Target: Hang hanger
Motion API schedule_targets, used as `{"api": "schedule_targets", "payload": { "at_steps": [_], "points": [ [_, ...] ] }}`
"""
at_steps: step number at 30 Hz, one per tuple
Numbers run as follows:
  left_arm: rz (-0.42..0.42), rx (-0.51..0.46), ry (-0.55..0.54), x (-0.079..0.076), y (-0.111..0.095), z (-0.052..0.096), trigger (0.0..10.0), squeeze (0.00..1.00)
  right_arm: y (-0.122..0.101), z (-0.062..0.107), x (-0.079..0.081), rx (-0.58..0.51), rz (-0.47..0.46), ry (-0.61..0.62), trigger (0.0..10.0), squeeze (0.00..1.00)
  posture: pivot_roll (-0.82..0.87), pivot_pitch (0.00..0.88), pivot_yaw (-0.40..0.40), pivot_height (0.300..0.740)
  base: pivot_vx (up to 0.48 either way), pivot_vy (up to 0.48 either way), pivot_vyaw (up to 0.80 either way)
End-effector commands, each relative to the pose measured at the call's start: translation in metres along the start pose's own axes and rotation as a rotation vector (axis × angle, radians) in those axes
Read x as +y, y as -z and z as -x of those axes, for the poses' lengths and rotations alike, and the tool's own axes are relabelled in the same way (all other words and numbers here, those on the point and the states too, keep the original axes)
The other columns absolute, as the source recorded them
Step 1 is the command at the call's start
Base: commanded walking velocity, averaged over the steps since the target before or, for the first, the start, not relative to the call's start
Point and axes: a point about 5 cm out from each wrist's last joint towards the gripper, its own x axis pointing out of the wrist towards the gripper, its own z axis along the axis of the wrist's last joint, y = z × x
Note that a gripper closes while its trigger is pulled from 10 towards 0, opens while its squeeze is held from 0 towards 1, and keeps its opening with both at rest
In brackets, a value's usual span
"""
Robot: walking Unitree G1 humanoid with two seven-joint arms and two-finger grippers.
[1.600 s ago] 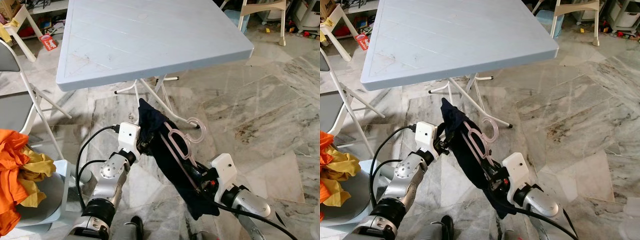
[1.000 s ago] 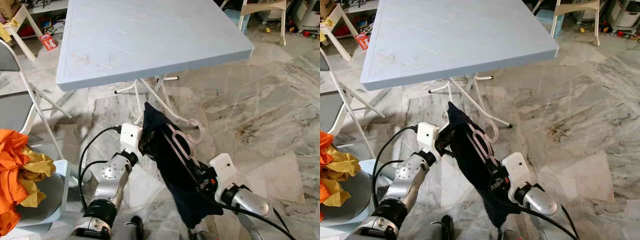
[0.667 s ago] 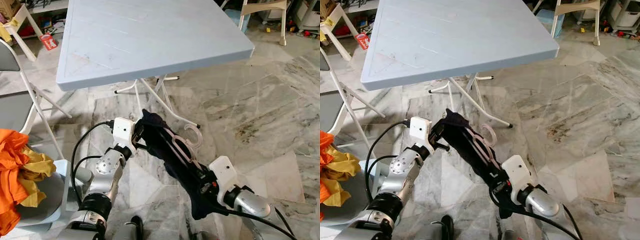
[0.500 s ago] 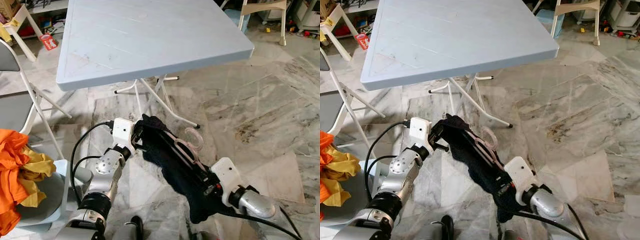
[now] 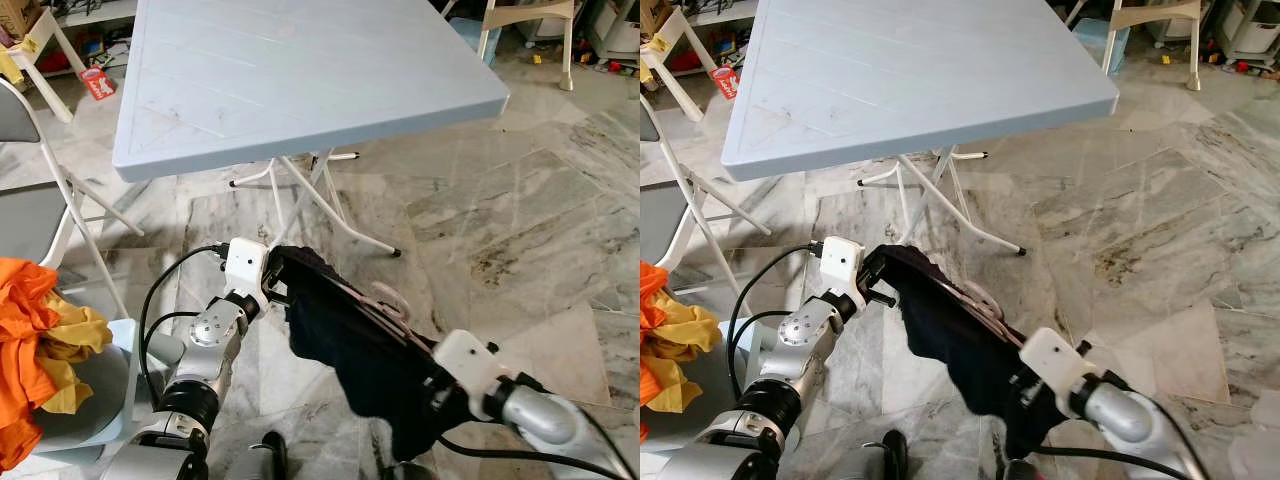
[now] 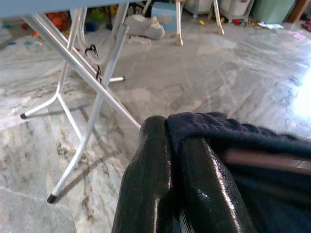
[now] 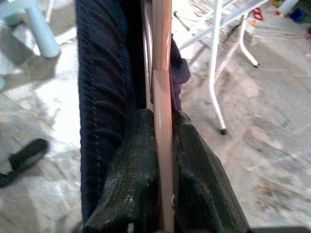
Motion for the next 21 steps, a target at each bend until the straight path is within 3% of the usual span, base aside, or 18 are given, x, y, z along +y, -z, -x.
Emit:
{"api": "schedule_targets", "payload": {
  "at_steps": [1, 8, 19, 21],
  "points": [
    [-0.018, -0.022, -0.111, 0.027, -0.006, 0.008, 0.0, 0.0, 0.018, 0.02, -0.011, 0.081, -0.027, 0.021, 10.0, 0.0, -0.15, 0.203, 0.063, 0.74, 0.0, 0.0, 0.0],
    [-0.019, -0.006, -0.11, 0.028, -0.003, 0.009, 0.0, 0.0, 0.023, 0.046, -0.017, 0.093, -0.034, -0.053, 10.0, 0.0, -0.15, 0.207, 0.071, 0.74, 0.0, 0.0, 0.0],
    [-0.028, 0.044, -0.106, 0.029, 0.006, 0.012, 0.0, 0.0, 0.008, 0.067, -0.02, 0.023, -0.135, -0.16, 10.0, 0.0, -0.16, 0.211, 0.077, 0.74, 0.0, 0.0, 0.0],
    [-0.032, 0.058, -0.11, 0.029, 0.008, 0.013, 0.0, 0.0, 0.007, 0.07, -0.019, 0.049, -0.096, -0.203, 10.0, 0.0, -0.16, 0.211, 0.077, 0.74, 0.0, 0.0, 0.0]
  ]
}}
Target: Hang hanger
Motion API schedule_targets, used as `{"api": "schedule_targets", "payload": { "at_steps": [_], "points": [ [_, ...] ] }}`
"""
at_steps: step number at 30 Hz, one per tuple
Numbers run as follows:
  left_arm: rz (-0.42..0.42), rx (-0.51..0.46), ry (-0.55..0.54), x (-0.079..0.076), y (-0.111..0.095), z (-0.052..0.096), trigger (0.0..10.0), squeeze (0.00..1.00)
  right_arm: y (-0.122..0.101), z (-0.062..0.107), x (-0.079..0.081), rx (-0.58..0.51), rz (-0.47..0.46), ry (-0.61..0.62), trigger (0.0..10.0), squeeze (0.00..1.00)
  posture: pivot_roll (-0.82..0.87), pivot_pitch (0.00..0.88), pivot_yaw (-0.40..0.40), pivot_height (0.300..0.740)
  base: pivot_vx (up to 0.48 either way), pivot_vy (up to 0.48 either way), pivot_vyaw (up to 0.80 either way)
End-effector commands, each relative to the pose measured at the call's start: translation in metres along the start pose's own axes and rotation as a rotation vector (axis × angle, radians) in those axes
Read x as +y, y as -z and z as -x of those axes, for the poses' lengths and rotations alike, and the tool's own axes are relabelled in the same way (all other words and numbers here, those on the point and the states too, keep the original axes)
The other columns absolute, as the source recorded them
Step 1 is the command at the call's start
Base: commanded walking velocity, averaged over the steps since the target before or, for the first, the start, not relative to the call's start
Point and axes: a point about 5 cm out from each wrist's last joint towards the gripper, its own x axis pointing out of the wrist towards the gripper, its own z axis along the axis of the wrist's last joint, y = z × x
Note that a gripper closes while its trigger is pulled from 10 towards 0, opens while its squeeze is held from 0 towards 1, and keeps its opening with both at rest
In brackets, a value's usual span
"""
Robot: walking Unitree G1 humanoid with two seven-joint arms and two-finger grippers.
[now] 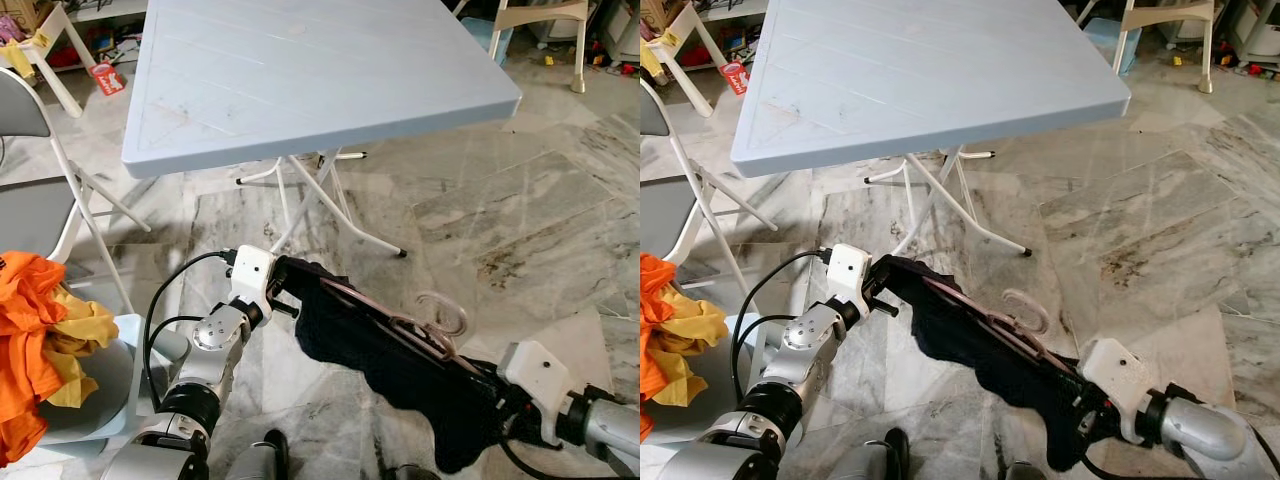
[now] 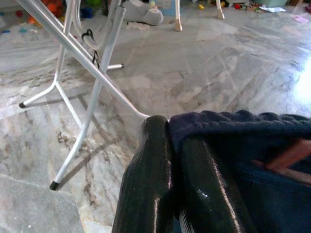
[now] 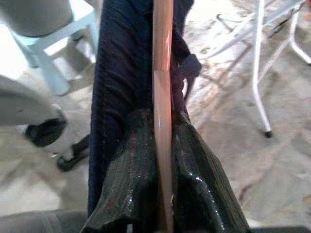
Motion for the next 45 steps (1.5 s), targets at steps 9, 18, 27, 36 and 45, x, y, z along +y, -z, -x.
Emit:
{"api": "schedule_targets", "payload": {
  "at_steps": [9, 18, 27, 36, 45],
  "points": [
    [0.001, 0.074, -0.092, 0.021, 0.015, 0.014, 0.0, 0.0, -0.011, 0.006, -0.002, -0.026, -0.039, -0.035, 10.0, 0.0, -0.16, 0.211, 0.077, 0.74, 0.0, 0.0, 0.0],
    [-0.003, 0.024, -0.101, 0.019, 0.008, 0.012, 0.0, 0.0, 0.004, -0.009, 0.015, 0.103, 0.049, -0.108, 10.0, 0.0, -0.15, 0.207, 0.078, 0.74, 0.0, 0.0, 0.0],
    [-0.003, -0.033, -0.122, 0.025, -0.011, 0.004, 0.0, 0.0, 0.021, -0.024, 0.021, 0.233, 0.16, -0.107, 10.0, 0.0, -0.15, 0.204, 0.079, 0.74, 0.0, 0.0, 0.0],
    [0.006, -0.039, -0.088, 0.011, -0.007, 0.002, 0.0, 0.0, 0.031, -0.058, 0.045, 0.304, 0.198, -0.184, 10.0, 0.0, -0.15, 0.207, 0.073, 0.74, 0.0, 0.0, 0.0],
    [-0.013, -0.017, -0.108, 0.019, -0.002, 0.007, 0.0, 0.0, 0.051, -0.038, 0.044, 0.457, 0.268, -0.247, 10.0, 0.0, -0.14, 0.211, 0.066, 0.74, 0.0, 0.0, 0.0]
  ]
}}
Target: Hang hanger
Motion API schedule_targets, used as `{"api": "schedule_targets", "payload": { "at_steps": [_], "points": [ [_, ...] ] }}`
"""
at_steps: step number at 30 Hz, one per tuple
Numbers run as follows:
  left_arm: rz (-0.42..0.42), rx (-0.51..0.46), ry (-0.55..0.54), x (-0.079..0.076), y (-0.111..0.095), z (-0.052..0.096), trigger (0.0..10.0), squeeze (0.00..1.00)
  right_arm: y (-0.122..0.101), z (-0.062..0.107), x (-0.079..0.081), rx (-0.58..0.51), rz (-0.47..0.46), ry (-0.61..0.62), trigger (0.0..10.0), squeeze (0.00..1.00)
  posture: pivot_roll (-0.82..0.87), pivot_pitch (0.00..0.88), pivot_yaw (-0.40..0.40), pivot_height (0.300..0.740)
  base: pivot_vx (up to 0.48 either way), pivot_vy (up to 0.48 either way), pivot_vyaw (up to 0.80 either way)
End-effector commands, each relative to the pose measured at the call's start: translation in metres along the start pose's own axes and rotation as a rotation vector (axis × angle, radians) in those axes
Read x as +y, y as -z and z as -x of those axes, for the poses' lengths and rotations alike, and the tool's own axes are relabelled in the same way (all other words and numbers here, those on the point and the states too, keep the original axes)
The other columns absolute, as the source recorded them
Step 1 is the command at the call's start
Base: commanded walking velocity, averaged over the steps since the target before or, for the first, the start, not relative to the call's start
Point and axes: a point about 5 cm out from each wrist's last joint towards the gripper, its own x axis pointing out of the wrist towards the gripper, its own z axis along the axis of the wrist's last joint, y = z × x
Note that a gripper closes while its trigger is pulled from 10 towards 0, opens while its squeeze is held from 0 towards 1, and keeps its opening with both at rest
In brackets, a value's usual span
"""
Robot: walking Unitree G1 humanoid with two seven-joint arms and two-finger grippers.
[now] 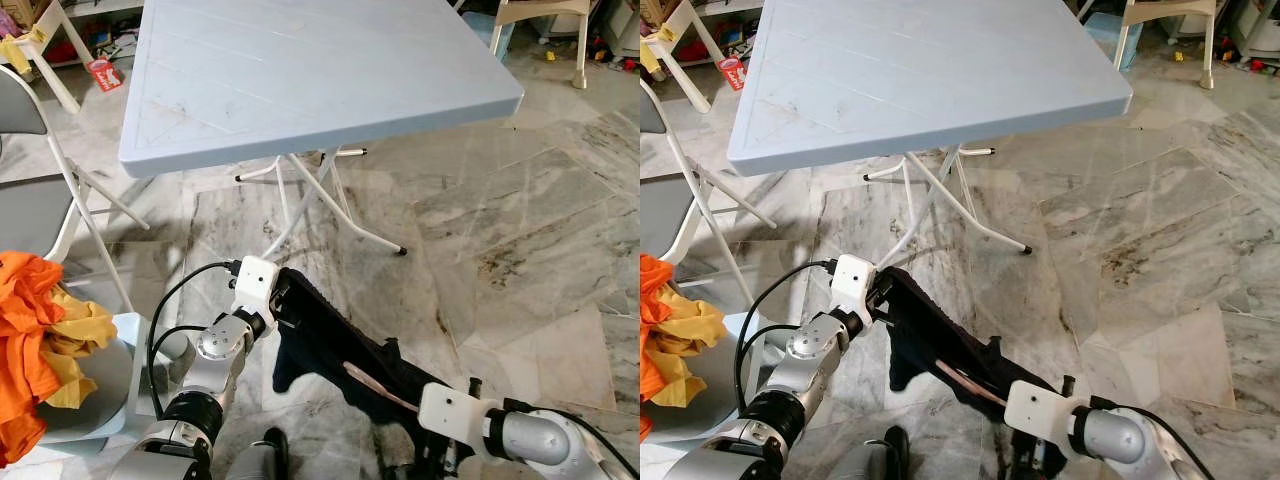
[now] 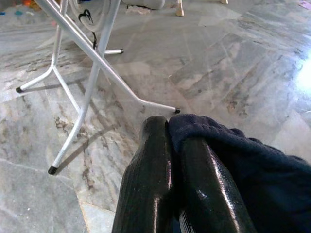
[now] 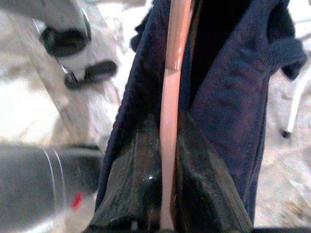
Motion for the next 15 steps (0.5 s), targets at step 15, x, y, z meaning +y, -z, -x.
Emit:
{"api": "schedule_targets", "payload": {
  "at_steps": [15],
  "points": [
    [-0.045, 0.035, -0.099, 0.025, 0.005, 0.011, 0.0, 0.0, -0.001, 0.082, -0.037, -0.273, -0.296, 0.152, 10.0, 0.0, -0.16, 0.211, 0.075, 0.74, 0.0, 0.0, 0.0]
  ]
}}
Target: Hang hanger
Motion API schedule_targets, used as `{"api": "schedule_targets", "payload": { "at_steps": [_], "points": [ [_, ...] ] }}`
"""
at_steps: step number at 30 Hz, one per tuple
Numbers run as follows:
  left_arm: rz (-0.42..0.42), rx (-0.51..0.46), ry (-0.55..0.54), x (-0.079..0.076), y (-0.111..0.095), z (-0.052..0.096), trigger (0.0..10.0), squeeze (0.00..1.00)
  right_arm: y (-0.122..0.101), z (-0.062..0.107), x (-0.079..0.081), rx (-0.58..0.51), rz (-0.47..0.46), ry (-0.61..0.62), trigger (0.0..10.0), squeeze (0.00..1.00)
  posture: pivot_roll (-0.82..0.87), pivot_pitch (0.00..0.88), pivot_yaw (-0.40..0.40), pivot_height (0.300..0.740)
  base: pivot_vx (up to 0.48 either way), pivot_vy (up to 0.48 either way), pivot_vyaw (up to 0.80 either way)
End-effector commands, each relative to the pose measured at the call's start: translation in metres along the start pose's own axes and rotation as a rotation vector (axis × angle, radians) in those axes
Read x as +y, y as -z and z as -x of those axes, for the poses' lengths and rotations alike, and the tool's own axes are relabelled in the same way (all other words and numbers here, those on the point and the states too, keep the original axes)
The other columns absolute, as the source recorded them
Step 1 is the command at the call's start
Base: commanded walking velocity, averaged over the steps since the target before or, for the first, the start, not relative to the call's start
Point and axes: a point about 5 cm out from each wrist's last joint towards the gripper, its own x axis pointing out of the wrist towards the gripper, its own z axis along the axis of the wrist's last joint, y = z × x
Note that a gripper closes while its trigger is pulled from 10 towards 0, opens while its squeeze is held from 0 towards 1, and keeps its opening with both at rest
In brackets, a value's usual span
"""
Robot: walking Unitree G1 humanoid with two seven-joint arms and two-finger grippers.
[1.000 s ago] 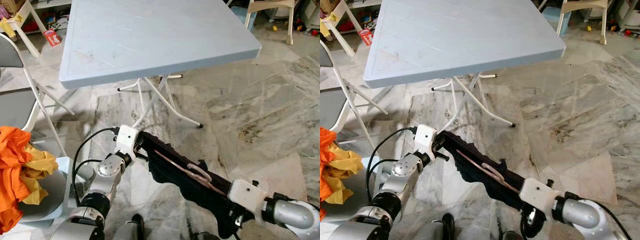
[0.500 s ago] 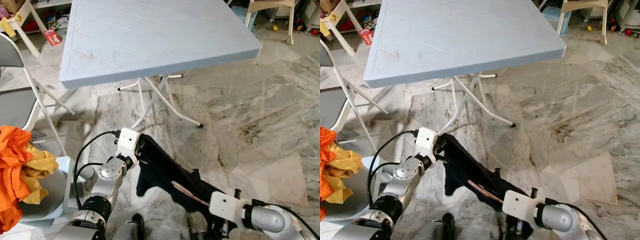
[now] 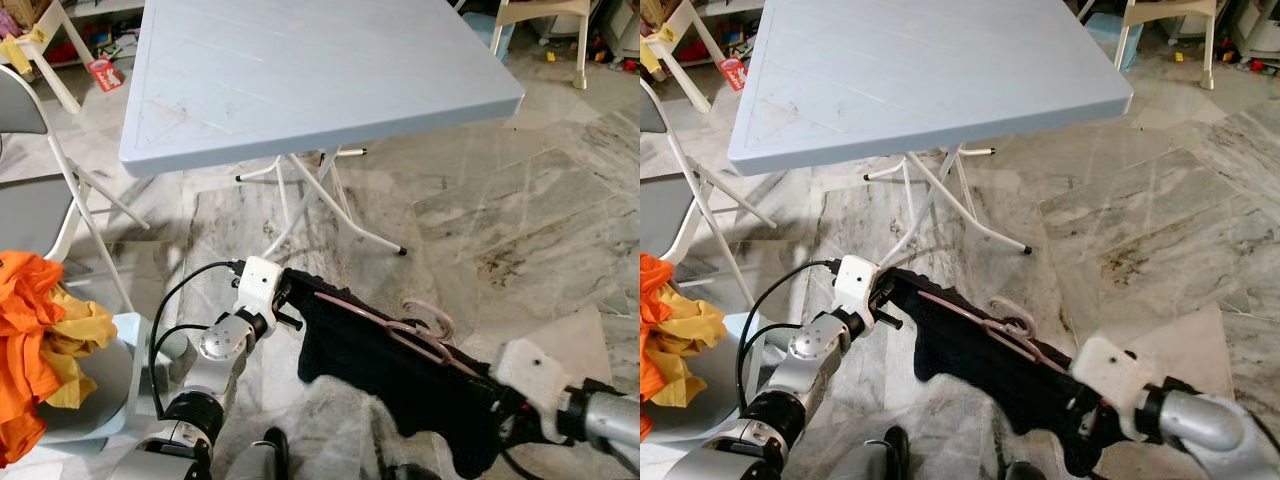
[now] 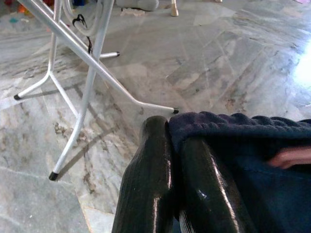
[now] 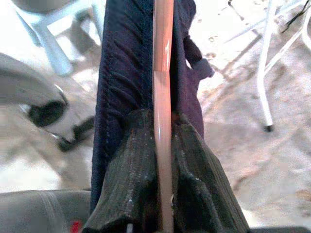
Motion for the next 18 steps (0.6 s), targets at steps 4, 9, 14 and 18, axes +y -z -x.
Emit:
{"api": "schedule_targets", "payload": {
  "at_steps": [4, 9, 14, 18],
  "points": [
    [-0.008, 0.059, -0.122, 0.028, 0.01, 0.013, 0.0, 0.0, -0.022, 0.025, -0.02, -0.14, -0.071, 0.069, 10.0, 0.0, -0.16, 0.21, 0.074, 0.74, 0.0, 0.0, 0.0],
    [-0.006, 0.078, -0.11, 0.021, 0.016, 0.014, 0.0, 0.0, -0.03, 0.02, -0.021, -0.192, -0.103, 0.058, 10.0, 0.0, -0.16, 0.21, 0.072, 0.74, 0.0, 0.0, 0.0],
    [-0.003, 0.074, -0.107, 0.02, 0.017, 0.014, 0.0, 0.0, -0.029, 0.003, -0.009, -0.18, -0.108, 0.023, 10.0, 0.0, -0.15, 0.211, 0.067, 0.74, 0.0, 0.0, 0.0],
    [-0.004, 0.072, -0.104, 0.019, 0.017, 0.014, 0.0, 0.0, -0.032, -0.007, -0.009, -0.215, -0.117, 0.059, 10.0, 0.0, -0.15, 0.209, 0.066, 0.74, 0.0, 0.0, 0.0]
  ]
}}
